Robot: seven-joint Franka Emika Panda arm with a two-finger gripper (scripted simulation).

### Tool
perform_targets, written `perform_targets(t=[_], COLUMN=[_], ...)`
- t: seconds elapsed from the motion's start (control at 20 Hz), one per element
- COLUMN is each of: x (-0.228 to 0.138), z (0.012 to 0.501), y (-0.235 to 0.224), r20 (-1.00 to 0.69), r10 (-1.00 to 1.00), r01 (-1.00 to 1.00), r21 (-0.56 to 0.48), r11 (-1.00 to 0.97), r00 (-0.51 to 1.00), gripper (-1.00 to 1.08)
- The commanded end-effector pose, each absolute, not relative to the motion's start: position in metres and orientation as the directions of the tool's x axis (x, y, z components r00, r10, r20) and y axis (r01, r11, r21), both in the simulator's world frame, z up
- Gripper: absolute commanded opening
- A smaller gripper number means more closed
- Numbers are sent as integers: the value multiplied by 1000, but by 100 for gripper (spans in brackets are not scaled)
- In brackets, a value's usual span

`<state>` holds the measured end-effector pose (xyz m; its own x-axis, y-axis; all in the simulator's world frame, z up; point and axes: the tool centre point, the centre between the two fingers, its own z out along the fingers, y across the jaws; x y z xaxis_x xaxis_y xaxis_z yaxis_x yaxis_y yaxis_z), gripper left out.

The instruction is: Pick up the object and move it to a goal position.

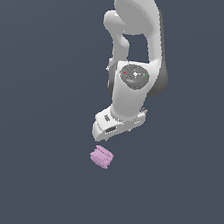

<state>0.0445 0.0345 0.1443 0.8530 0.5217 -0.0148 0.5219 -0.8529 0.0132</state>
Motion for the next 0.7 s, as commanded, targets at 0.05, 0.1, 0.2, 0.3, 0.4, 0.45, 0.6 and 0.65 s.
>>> perform_targets(t=[0.05,0.1,0.2,0.3,0.4,0.45,0.6,0.65], x=[55,58,63,68,74,76,84,86], z=[137,135,130,126,121,119,112,110], y=[28,26,23,19,15,13,6,4], r20=[-15,-15,-15,-14,-13,-12,-10,-9], r10=[594,614,652,688,722,738,784,798], r01=[595,614,652,688,722,738,784,798], r21=[11,11,9,8,6,6,4,3], r11=[-804,-789,-758,-726,-692,-675,-621,-603], r00=[804,789,758,726,692,675,621,603], gripper=[100,100,100,100,100,100,100,100])
